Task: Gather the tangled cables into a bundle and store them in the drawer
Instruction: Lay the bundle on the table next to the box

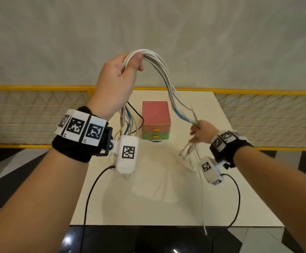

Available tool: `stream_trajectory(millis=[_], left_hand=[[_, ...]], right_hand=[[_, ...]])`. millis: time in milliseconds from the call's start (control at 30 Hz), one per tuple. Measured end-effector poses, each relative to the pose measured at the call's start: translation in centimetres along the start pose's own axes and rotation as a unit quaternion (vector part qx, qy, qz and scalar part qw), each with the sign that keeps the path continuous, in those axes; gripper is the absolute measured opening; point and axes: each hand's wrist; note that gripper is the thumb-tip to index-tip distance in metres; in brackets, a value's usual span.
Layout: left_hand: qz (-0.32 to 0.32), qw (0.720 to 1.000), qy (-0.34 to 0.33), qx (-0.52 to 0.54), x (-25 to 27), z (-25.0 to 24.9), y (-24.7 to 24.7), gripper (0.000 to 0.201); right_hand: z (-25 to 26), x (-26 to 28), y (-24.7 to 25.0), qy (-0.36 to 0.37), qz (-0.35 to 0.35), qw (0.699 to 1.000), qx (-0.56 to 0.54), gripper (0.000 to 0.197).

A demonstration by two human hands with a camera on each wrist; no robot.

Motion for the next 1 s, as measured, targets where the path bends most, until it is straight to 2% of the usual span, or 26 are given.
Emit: stream_trajectory(millis=[67, 133, 267, 333, 400, 467, 533, 600, 667, 767, 867, 933, 1000], left_hand=[[0.012, 1.0, 0.004, 0.005, 0.2, 0.5, 0.4, 0.029], [0.038, 0.999, 0.002, -0.027, 0.4, 0.9, 0.7, 0.028], [0.136, 0.984, 0.018, -0.112, 1.4, 2.3, -1.4, 0.023], [0.213, 0.967, 0.045, -0.134, 2.4, 3.7, -3.5, 0.022], [0.284, 0.944, 0.094, -0.142, 3.6, 4.9, -5.6, 0.035], [0.319, 0.933, 0.13, -0.102, 4.8, 6.0, -7.4, 0.035], [0.324, 0.933, 0.146, -0.051, 5.3, 6.3, -8.6, 0.032], [0.316, 0.935, 0.157, -0.023, 5.4, 6.8, -9.1, 0.039], [0.319, 0.934, 0.158, -0.026, 5.4, 7.0, -9.1, 0.032], [0.324, 0.932, 0.161, -0.015, 5.5, 7.2, -9.2, 0.014], [0.338, 0.926, 0.161, -0.043, 5.5, 7.6, -9.8, 0.018], [0.337, 0.928, 0.156, -0.037, 5.6, 7.9, -9.9, 0.023], [0.312, 0.937, 0.159, -0.001, 5.9, 8.0, -9.7, 0.028]], right_hand=[[1.1, -0.8, 2.2, 0.032, -0.085, 0.996, -0.018, 0.018], [1.8, -2.0, 4.4, 0.075, -0.143, 0.987, 0.013, 0.03], [3.0, -2.0, 7.4, 0.083, -0.094, 0.983, 0.131, 0.075], [4.0, -0.3, 7.7, 0.121, -0.096, 0.973, 0.174, 0.079], [5.0, 2.1, 6.9, 0.213, -0.07, 0.961, 0.162, 0.084], [5.6, 4.5, 5.0, 0.288, -0.008, 0.946, 0.147, 0.091], [5.7, 6.0, 2.5, 0.323, 0.028, 0.939, 0.116, 0.094], [5.6, 6.3, 0.5, 0.319, 0.018, 0.947, 0.03, 0.09], [5.3, 6.0, -0.7, 0.303, 0.006, 0.953, -0.02, 0.083], [5.0, 5.3, -1.7, 0.285, 0.001, 0.958, 0.03, 0.058], [5.5, 5.4, -2.7, 0.275, -0.046, 0.951, 0.133, 0.028], [5.5, 5.0, -3.0, 0.268, -0.092, 0.945, 0.163, 0.027], [5.1, 4.3, -2.9, 0.248, -0.113, 0.953, 0.137, 0.025]])
Point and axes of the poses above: each hand's wrist, its own x-axis away from the middle knuckle, its own y-axis out of the back of the hand, z = x × y, and after that the axes turned 15 degrees about -y, right-handed
